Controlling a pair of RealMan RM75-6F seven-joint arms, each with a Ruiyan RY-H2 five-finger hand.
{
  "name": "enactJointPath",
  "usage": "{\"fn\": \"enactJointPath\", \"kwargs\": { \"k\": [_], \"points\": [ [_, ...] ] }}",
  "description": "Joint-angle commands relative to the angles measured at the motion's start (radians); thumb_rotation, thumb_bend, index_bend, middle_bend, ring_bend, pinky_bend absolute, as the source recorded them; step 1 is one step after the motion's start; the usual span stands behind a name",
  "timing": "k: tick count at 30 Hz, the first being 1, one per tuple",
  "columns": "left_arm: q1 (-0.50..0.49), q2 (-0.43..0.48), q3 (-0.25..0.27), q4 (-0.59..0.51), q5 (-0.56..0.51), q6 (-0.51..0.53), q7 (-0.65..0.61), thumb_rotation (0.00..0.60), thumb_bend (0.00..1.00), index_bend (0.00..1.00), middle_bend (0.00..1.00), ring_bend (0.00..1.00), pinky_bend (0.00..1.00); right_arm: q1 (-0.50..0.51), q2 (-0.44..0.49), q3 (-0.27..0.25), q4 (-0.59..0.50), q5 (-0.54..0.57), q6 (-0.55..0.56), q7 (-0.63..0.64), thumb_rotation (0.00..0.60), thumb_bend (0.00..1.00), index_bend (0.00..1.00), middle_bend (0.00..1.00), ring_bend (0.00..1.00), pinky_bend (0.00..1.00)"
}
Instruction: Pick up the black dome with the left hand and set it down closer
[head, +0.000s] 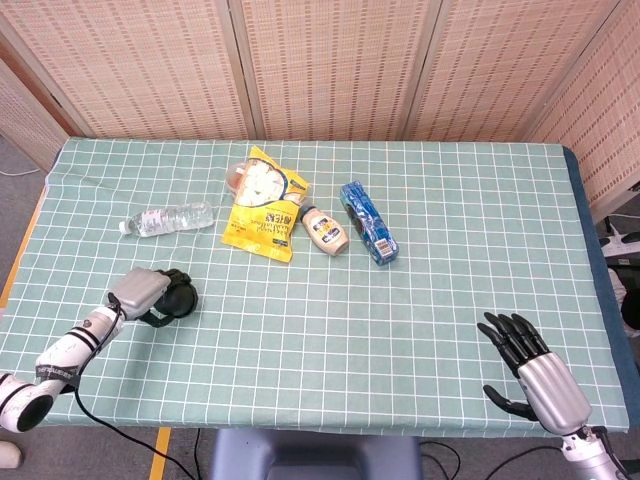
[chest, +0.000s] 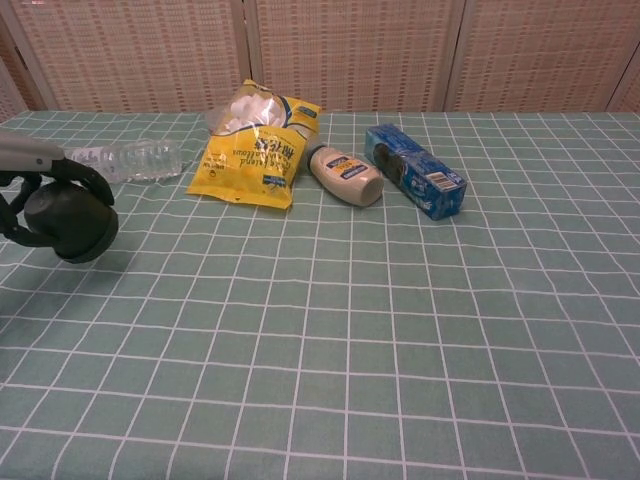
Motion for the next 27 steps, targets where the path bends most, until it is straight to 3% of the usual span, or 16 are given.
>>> {"fn": "enactJointPath", "kwargs": {
  "k": [1, 7, 11, 14, 17, 19, 23, 27],
  "points": [
    [-0.046, -0.110, 0.080, -0.066, -0.499, 0.326, 0.736, 0.600, 0.32, 0.69, 0.70, 0.54, 0.59, 0.000, 0.001, -0.001, 0.000, 0.000, -0.001, 0.001, 0.600, 0.19, 0.00, 0.00, 0.00, 0.00],
    [-0.047, -0.158, 0.084, -0.095, -0.548, 0.501, 0.935, 0.600, 0.33, 0.70, 0.70, 0.55, 0.61, 0.000, 0.002, -0.001, -0.002, -0.001, -0.004, -0.007, 0.600, 0.19, 0.00, 0.00, 0.00, 0.00],
    [-0.045, -0.156, 0.066, -0.131, -0.579, 0.495, 0.939, 0.600, 0.33, 0.70, 0.70, 0.55, 0.61, 0.000, 0.002, -0.001, -0.002, 0.000, -0.004, -0.008, 0.600, 0.19, 0.00, 0.00, 0.00, 0.00],
    [-0.038, -0.121, 0.026, -0.170, -0.599, 0.396, 0.816, 0.600, 0.33, 0.70, 0.70, 0.55, 0.61, 0.000, 0.002, 0.000, -0.002, 0.000, -0.004, -0.008, 0.600, 0.19, 0.00, 0.00, 0.00, 0.00],
    [-0.036, -0.107, 0.014, -0.177, -0.598, 0.359, 0.771, 0.600, 0.33, 0.71, 0.71, 0.55, 0.61, 0.000, 0.002, 0.000, -0.002, 0.000, -0.004, -0.008, 0.600, 0.19, 0.00, 0.00, 0.00, 0.00],
    [-0.024, -0.066, -0.040, -0.198, -0.589, 0.258, 0.609, 0.600, 0.34, 0.71, 0.72, 0.56, 0.62, 0.000, 0.003, -0.001, -0.002, 0.000, -0.005, -0.009, 0.600, 0.19, 0.00, 0.00, 0.00, 0.00],
    [0.001, -0.009, -0.100, -0.217, -0.512, 0.098, 0.376, 0.600, 0.34, 0.72, 0.72, 0.57, 0.63, -0.005, 0.000, 0.003, -0.005, 0.005, 0.000, -0.021, 0.600, 0.19, 0.00, 0.00, 0.00, 0.00],
    [0.050, 0.042, -0.207, -0.252, -0.461, -0.057, 0.068, 0.600, 0.34, 0.72, 0.73, 0.59, 0.65, -0.003, 0.001, 0.003, -0.006, 0.010, -0.008, -0.025, 0.600, 0.19, 0.00, 0.00, 0.00, 0.00]
  ]
}}
